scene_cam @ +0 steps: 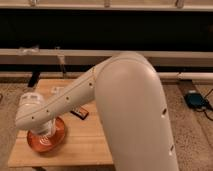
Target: Place the ceramic cup in the ceramic bowl
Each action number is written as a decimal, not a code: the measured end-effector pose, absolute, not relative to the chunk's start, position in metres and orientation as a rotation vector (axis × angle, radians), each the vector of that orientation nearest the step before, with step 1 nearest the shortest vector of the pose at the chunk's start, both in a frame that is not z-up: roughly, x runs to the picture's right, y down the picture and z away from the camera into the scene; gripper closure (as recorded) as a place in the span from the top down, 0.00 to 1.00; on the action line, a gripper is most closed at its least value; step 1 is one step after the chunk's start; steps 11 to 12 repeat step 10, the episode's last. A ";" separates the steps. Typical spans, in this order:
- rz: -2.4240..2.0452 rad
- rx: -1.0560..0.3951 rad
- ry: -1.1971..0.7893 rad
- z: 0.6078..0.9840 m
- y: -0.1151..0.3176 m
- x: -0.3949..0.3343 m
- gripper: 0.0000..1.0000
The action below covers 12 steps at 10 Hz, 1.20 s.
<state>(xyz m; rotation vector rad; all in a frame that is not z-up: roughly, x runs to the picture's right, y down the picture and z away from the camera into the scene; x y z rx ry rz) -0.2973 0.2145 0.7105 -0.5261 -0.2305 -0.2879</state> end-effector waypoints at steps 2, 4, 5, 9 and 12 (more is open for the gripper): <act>-0.308 -0.534 -0.237 0.710 0.217 -0.301 0.80; -0.301 -0.547 -0.252 0.707 0.208 -0.294 0.80; -0.283 -0.549 -0.260 0.704 0.200 -0.288 0.80; -0.133 -0.562 -0.274 0.702 0.126 -0.219 0.80; -0.119 -0.567 -0.278 0.702 0.121 -0.213 0.80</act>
